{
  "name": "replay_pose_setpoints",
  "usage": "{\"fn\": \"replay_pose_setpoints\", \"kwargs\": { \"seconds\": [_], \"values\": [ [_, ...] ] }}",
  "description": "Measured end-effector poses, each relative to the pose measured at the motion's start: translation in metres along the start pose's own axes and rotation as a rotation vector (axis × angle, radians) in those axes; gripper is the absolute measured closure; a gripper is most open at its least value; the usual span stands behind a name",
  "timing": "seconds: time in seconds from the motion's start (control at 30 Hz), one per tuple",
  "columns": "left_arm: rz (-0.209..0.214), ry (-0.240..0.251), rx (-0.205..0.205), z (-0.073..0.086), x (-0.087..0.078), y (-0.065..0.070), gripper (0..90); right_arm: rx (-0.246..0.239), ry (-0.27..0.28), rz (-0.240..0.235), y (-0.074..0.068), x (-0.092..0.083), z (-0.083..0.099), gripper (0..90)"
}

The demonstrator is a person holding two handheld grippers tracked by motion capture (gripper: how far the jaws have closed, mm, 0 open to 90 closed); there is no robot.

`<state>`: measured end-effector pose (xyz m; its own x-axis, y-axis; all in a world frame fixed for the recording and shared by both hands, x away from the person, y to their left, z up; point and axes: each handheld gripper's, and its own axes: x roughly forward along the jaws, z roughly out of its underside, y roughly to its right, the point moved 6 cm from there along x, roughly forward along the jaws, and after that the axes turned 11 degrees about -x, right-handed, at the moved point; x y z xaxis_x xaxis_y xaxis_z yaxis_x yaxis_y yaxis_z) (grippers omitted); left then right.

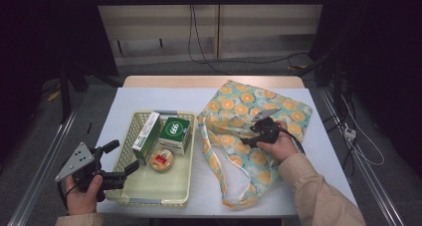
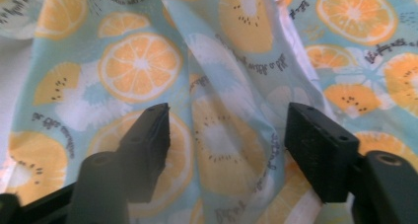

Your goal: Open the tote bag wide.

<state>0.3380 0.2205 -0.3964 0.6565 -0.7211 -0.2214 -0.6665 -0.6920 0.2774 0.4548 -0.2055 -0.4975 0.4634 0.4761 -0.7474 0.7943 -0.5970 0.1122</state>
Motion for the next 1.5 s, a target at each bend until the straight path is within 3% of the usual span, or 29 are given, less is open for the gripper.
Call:
{"fn": "replay_pose_setpoints", "kwargs": {
  "seconds": [0.1, 0.2, 0.43, 0.67, 0.9, 1.27, 1.37, 1.5],
  "values": [
    [0.001, 0.001, -0.001, 0.0, 0.0, 0.0, 3.6, 0.001, -0.002, 0.001, 0.0, 0.006, 0.002, 30.3],
    [0.001, 0.001, -0.002, 0.0, 0.0, 0.0, 3.6, 0.016, 0.009, 0.013, 0.003, 0.006, 0.003, 33.2],
    [0.0, 0.005, -0.003, 0.0, 0.0, -0.001, 3.6, 0.053, 0.021, 0.048, 0.016, 0.002, 0.007, 65.8],
    [-0.002, 0.007, -0.003, -0.001, -0.001, -0.001, 3.6, 0.083, 0.008, 0.08, 0.022, 0.002, 0.007, 86.2],
    [0.0, 0.006, -0.001, -0.001, 0.0, -0.001, 3.6, 0.082, -0.01, 0.064, 0.024, -0.002, 0.005, 88.4],
    [0.002, 0.011, 0.002, -0.003, -0.001, 0.0, 3.6, 0.115, 0.057, 0.056, 0.036, -0.031, -0.013, 88.8],
    [0.003, 0.009, 0.001, -0.003, -0.001, 0.0, 3.6, 0.121, 0.07, 0.037, 0.035, -0.034, -0.016, 88.9],
    [0.0, 0.01, 0.002, -0.003, -0.001, -0.001, 3.6, 0.132, 0.077, -0.05, 0.019, -0.033, -0.021, 89.0]
  ]
}}
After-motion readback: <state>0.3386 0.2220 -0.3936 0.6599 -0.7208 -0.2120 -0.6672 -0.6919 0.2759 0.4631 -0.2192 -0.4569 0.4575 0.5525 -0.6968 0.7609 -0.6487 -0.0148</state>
